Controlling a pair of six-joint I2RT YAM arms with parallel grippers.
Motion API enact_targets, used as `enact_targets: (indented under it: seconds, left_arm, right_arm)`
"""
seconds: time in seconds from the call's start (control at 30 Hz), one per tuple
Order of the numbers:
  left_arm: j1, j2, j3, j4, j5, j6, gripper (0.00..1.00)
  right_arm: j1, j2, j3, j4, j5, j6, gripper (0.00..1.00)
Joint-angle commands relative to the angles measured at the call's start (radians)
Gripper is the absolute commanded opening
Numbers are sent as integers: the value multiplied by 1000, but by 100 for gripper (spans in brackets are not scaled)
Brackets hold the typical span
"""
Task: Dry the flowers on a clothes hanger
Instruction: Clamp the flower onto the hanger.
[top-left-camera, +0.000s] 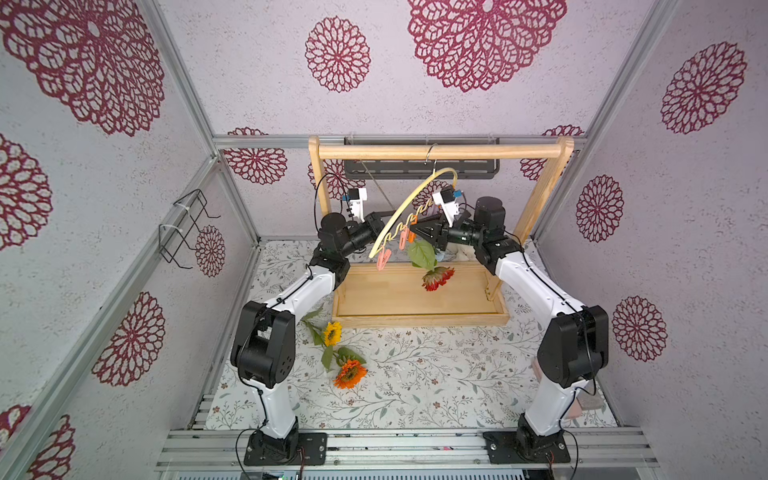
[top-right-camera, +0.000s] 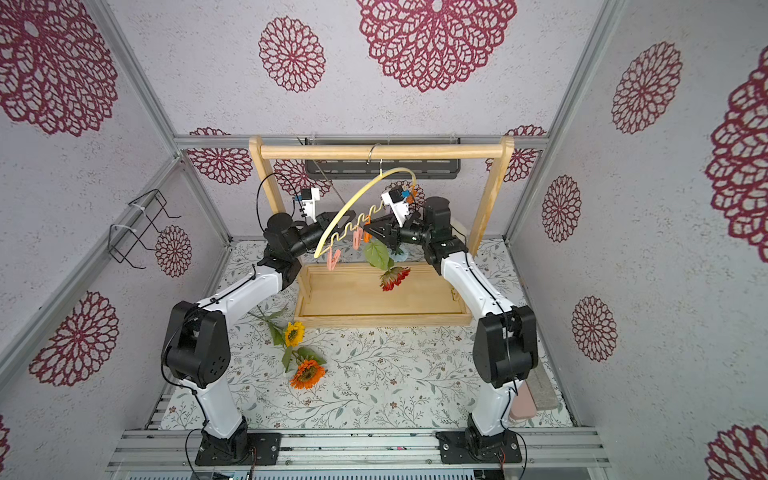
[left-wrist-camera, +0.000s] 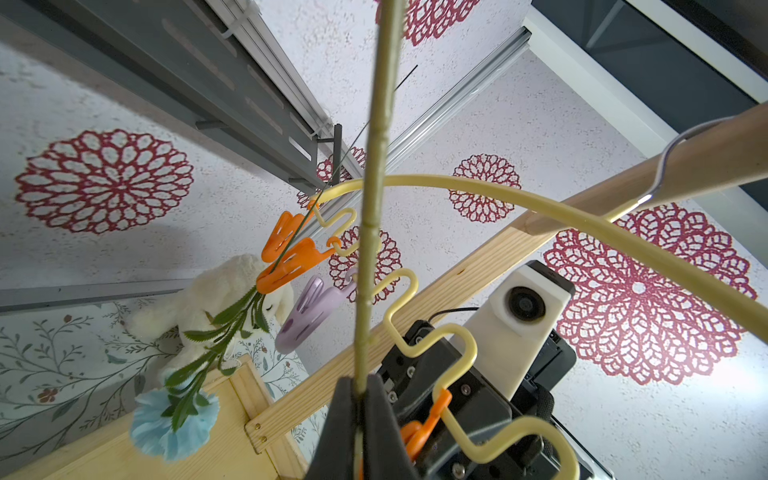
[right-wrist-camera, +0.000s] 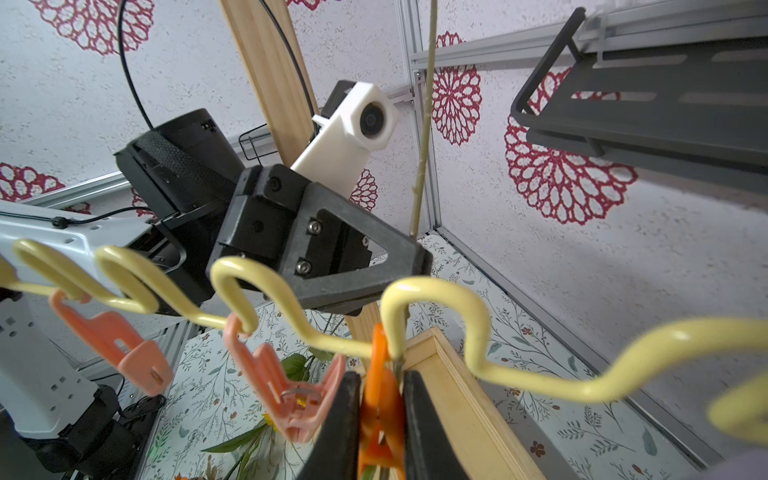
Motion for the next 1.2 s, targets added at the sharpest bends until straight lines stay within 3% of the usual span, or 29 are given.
enact_targets:
  seconds: [0.0,0.17,0.33,0.53,0.87,1.0,1.17]
  left_arm:
    - [-7,7,-13,51,6,-8,0]
    - [-8,7,-16,48,6,-3,0]
    - [-7,6,-17,30,10,15,0]
    - [-6,1,-28,17,12,30,0]
    - [-11,-6,-32,14,16,32,0]
    - [-11,-3,-28,11,19,36,0]
    - [-11,-4,-28,1,18,42,0]
  right_arm:
    - [-3,-55,-7,63,13,25,16]
    - [-1,-59,-15,62,11,24,27]
    - [-2,-62,-17,63,12,24,27]
    - [-1,-64,-24,78,8,25,14]
    - [0,-62,-30,101,6,41,13]
    - [0,-64,-32,98,6,41,16]
    - [-1,-67,-34,92,3,41,31]
